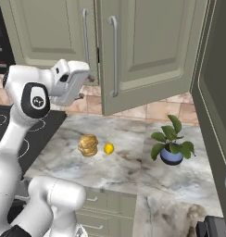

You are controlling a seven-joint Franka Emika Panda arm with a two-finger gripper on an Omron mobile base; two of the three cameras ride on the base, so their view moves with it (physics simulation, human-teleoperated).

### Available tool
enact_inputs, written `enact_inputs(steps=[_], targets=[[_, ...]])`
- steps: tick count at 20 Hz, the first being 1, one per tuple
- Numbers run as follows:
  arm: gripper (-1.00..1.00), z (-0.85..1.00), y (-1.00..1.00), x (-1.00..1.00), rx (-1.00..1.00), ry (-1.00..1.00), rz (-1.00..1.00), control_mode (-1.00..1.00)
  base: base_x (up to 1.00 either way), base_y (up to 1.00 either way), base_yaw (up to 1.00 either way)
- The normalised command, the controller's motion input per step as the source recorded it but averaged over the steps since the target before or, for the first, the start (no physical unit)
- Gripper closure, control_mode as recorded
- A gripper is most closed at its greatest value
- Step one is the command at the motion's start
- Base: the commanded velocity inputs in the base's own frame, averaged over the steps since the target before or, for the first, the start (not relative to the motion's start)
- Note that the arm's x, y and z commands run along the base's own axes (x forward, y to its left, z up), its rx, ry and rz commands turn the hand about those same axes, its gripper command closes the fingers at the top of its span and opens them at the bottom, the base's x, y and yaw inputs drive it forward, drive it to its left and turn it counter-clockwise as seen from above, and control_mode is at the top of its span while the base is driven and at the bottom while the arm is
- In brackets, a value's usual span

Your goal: Pick the pan from the cabinet and place it on the stove. Then turn on the stove burner for the pan.

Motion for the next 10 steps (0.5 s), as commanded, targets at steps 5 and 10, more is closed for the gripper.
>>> enact_inputs(steps=[5, 10], targets=[[-1.0, -0.14, -0.49, 0.03, 0.0, 0.14, -0.09, -1.0, 0.0, 0.0, 0.0], [-1.0, -0.27, -0.48, 0.0, 0.0, 0.15, -0.12, -1.0, 0.0, 0.0, 0.0]])
